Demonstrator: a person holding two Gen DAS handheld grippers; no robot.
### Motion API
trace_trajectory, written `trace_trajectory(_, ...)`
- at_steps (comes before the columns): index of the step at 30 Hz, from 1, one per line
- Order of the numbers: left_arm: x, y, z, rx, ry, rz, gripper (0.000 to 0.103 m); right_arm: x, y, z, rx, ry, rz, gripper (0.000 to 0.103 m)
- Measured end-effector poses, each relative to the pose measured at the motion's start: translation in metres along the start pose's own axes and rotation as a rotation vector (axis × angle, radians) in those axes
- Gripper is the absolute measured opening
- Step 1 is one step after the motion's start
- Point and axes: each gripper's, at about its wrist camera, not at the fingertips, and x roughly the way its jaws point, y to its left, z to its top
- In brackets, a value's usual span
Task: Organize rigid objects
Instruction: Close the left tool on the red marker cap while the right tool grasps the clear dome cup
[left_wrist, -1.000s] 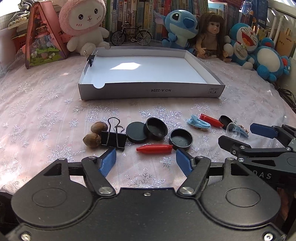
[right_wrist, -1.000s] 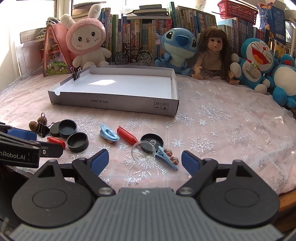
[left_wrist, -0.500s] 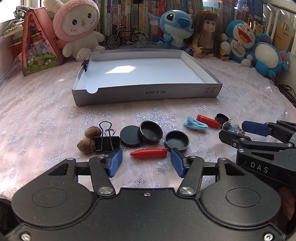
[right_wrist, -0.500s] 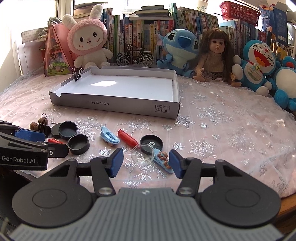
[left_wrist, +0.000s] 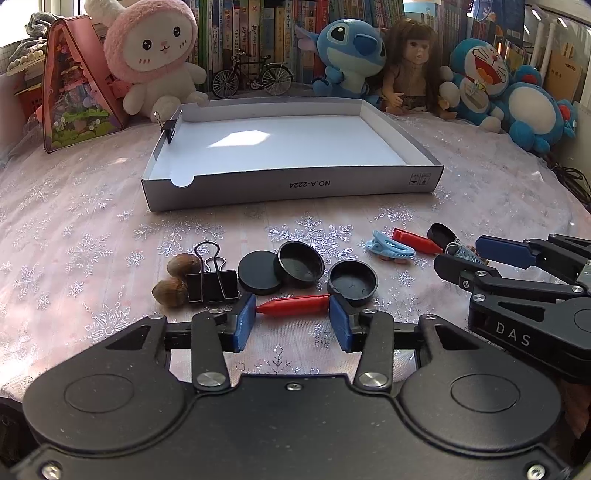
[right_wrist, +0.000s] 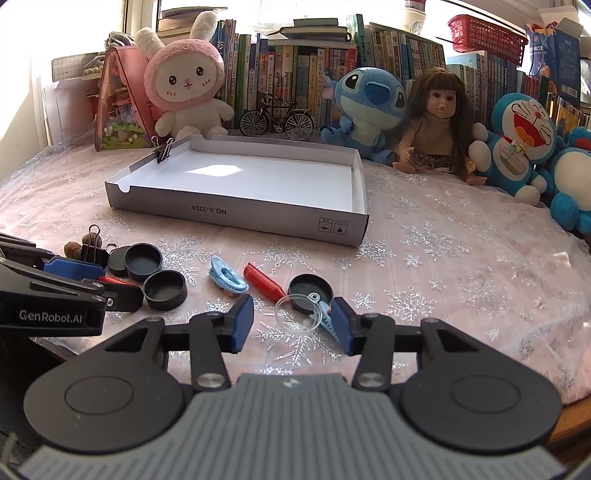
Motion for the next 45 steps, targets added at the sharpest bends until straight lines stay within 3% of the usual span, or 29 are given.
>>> trace_trajectory(11,-0.001,0.004,0.001,-0.01,-0.001,0.0,0.042,-0.005,0.007,0.0,-0.037,-0.004,0.023,0.045)
trace_trajectory(31,0.0,0.006,0.002,-0.017,-0.003,0.004,0.042,0.011,-0.014,0.001,0.105,0.049,0.053,0.047)
trace_trajectory(33,0.0,0.006,0.002,-0.016,-0.004,0.004,0.042,0.013,-0.014,0.001,0.111,0.053,0.05,0.043)
trace_trajectory(34,0.0,0.006,0.003,-0.016,-0.006,0.003,0.042,0.013,-0.014,0.001,0.113,0.054,0.049,0.036)
trace_trajectory(45,-0.017,0.018,0.024,-0.021,-0.094,-0.005,0.042,0.005,-0.008,0.016,0.051,0.009,0.029,0.034)
